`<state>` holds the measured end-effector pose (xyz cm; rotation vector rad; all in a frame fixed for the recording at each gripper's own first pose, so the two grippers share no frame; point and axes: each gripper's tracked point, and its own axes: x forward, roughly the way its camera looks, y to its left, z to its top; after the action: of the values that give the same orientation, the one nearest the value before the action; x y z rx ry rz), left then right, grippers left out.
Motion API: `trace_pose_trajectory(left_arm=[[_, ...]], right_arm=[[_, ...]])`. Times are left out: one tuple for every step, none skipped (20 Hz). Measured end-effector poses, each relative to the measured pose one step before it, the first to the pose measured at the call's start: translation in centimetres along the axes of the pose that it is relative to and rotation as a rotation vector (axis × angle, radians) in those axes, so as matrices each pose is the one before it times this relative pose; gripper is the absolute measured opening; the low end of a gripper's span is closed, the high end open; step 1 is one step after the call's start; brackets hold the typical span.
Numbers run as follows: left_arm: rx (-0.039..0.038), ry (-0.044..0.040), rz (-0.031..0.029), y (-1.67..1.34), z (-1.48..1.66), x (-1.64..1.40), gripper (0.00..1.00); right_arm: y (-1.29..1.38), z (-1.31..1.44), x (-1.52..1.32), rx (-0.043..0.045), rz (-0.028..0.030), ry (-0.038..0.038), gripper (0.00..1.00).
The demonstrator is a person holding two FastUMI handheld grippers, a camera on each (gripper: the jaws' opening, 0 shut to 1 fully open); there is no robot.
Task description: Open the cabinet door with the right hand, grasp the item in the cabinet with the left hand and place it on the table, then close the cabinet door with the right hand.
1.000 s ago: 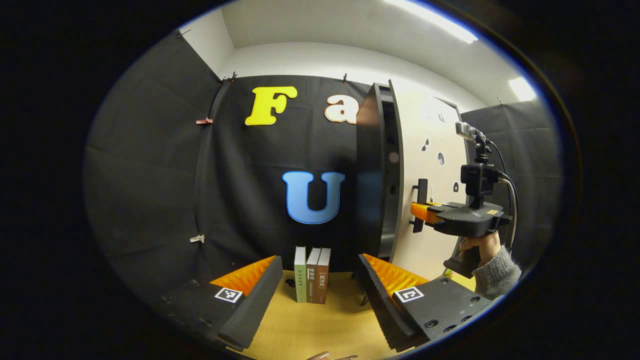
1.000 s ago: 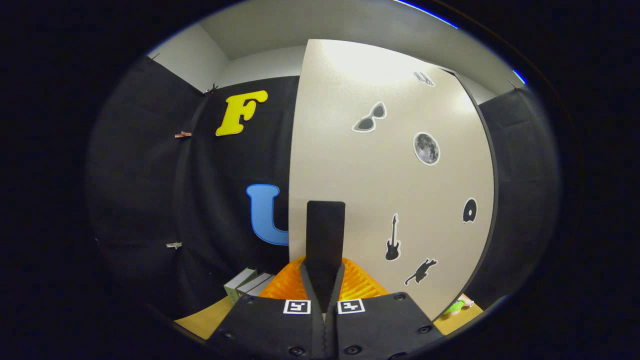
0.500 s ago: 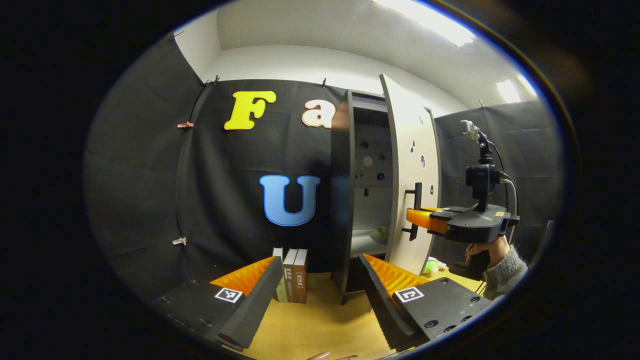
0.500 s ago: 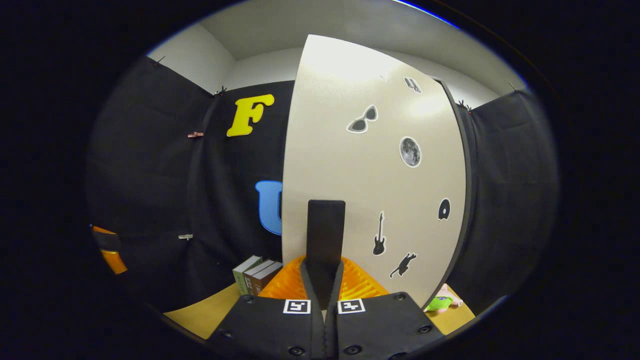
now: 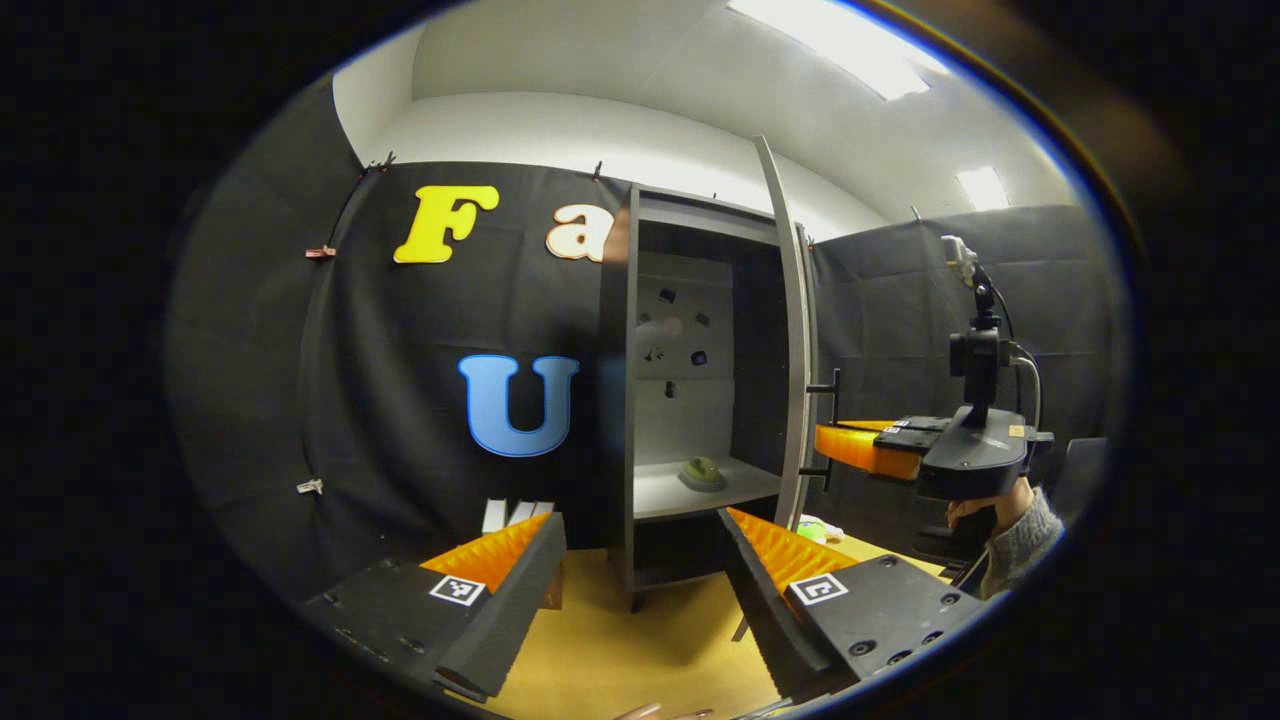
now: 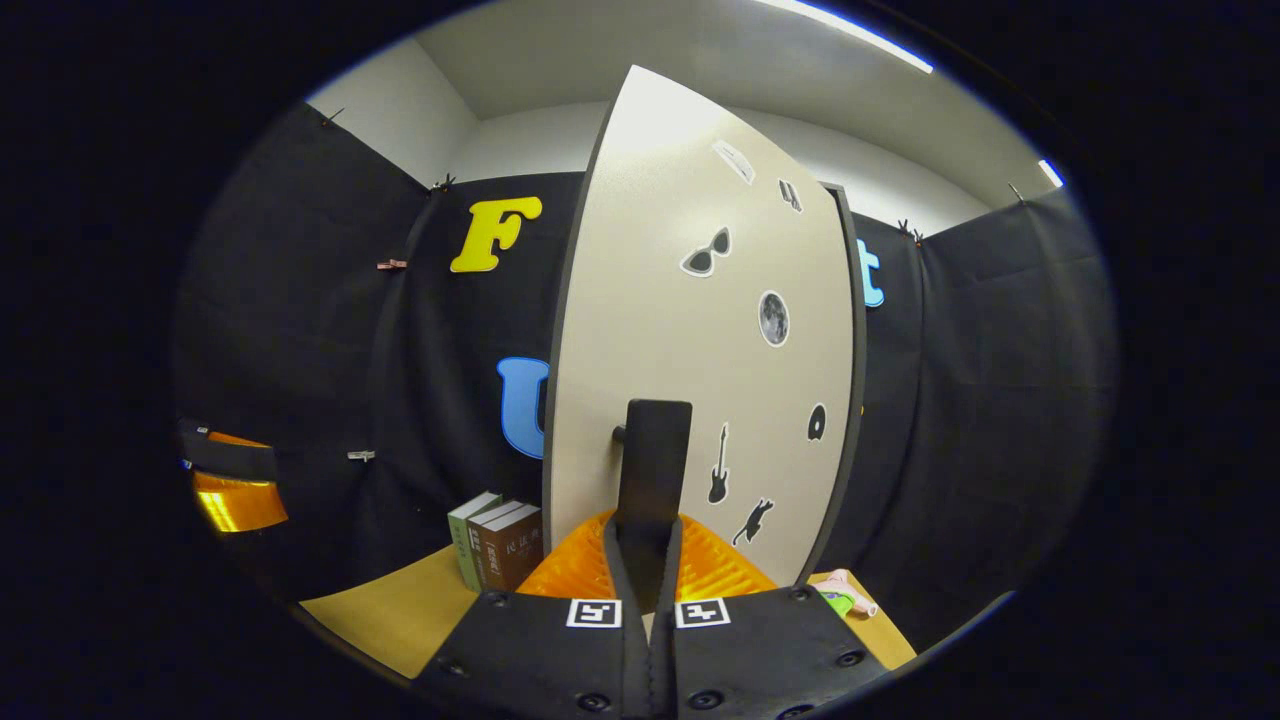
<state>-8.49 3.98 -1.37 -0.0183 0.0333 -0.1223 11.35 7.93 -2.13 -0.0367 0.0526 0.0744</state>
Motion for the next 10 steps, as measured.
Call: trace_pose_trajectory(left_arm=[[-0.00055, 0.00104, -0.01082, -0.62, -0.096, 0.413, 0.94], [0.00164, -0.00425, -0.01123, -0.683, 0.234, 0.434, 0.94], [0.00356, -0.00018, -0.01182, -0.552, 0.074, 0.674, 0.92], [0.00576, 0.00257, -0.01163, -0.601, -0.005, 0.695, 0.94], [0.00609, 0.0011, -0.01144, -0.556, -0.032, 0.945, 0.94], [0.00362, 0.00075, -0.01052, -0.58, 0.069, 0.856, 0.94], [-0.00048, 0.00027, -0.01196, -0.583, -0.092, 1.001, 0.95], [-0.00361, 0.00085, -0.01376, -0.699, 0.056, 0.881, 0.94], [-0.00201, 0.0036, -0.0212, -0.902, -0.139, 0.915, 0.94], [0.00203, 0.00231, -0.02296, -0.963, 0.038, 0.907, 0.94]], right_arm=[[-0.324, 0.008, -0.215, 0.00224, 0.00448, 0.00303, 0.05], [-0.186, -0.078, -0.244, 0.00197, 0.00348, 0.00163, 0.04], [-0.273, 0.087, -0.322, -0.00229, 0.0052, 0.00127, 0.06], [-0.301, 0.042, -0.31, -0.00952, 0.00213, 0.00084, 0.06], [-0.384, -0.033, -0.034, -0.0092, -0.00047, 0.00152, 0.06], [-0.302, 0.007, -0.211, -0.00397, 0.00036, -0.00005, 0.06], [-0.26, 0.083, -0.05, 0.00448, 0.00373, -0.00069, 0.06], [-0.304, -0.038, -0.145, 0.01486, 0.0035, -0.00072, 0.06], [-0.25, 0.003, -0.213, 0.01429, 0.00089, 0.00114, 0.06], [-0.231, -0.09, -0.177, 0.00379, 0.00251, -0.00182, 0.06]])
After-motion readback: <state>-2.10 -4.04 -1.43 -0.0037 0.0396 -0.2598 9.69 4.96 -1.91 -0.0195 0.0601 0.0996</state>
